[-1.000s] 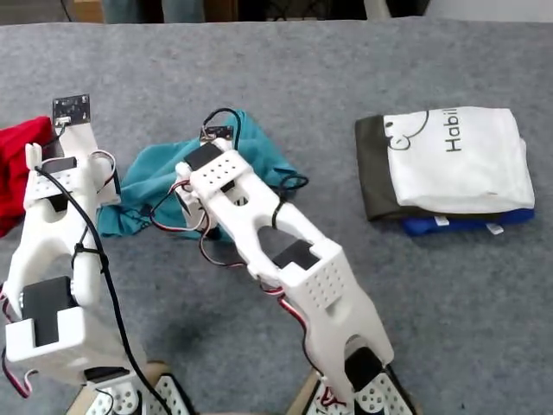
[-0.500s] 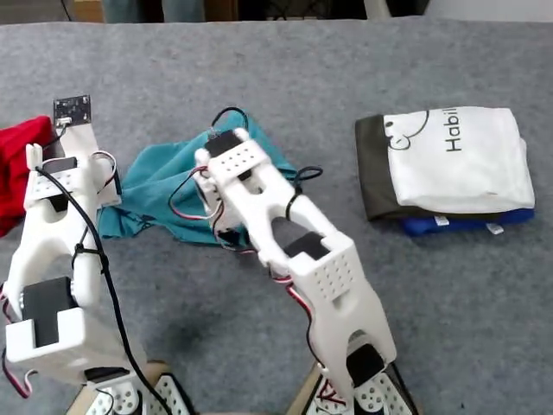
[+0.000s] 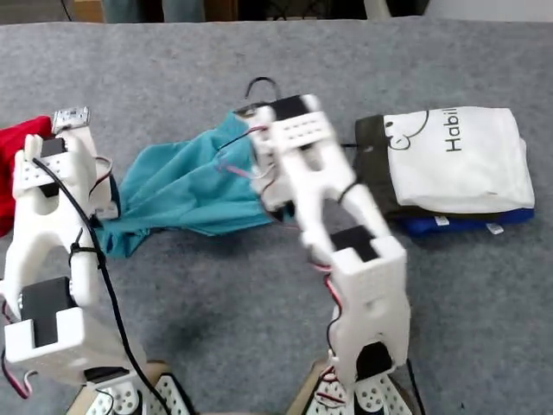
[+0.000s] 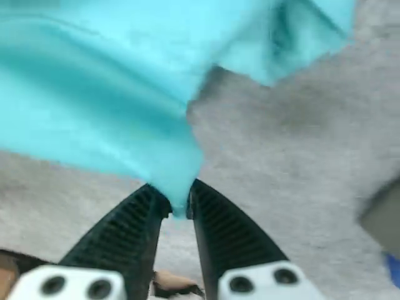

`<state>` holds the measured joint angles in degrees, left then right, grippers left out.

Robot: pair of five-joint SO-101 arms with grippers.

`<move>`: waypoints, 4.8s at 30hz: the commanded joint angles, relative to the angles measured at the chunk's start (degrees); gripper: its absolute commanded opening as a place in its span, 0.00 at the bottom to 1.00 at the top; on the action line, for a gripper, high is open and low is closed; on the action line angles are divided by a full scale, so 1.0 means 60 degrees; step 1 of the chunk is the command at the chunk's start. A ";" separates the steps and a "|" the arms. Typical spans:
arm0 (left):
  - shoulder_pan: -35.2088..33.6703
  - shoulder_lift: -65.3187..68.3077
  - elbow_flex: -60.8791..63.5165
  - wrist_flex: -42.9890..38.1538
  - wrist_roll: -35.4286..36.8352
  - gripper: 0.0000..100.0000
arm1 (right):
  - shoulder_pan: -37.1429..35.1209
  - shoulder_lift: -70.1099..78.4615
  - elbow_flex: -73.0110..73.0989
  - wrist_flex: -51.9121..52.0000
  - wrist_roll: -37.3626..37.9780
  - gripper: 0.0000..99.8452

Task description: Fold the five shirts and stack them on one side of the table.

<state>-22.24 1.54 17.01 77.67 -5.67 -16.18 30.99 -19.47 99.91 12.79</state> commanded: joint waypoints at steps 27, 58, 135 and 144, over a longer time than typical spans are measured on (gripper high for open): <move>-0.0799 -0.5714 0.3788 0.0645 -0.1055 0.05 | -0.3092 -0.1678 0.2044 -0.0703 -0.1890 0.29; -0.0828 -0.5832 0.5575 -0.0762 -0.0484 0.06 | -0.2637 0.1516 -0.2542 -0.1773 -0.4674 0.08; -0.0725 -0.5832 0.5473 -0.1392 -0.0527 0.06 | -0.0689 0.5223 -1.2740 0.0220 -0.3033 0.04; -0.0725 -0.5832 0.5473 -0.1392 -0.0542 0.06 | -0.0527 0.3275 -1.0322 0.0278 -0.3179 0.04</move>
<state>-26.90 -32.04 50.59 70.02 -9.19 -19.08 59.82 -88.84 101.05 -5.49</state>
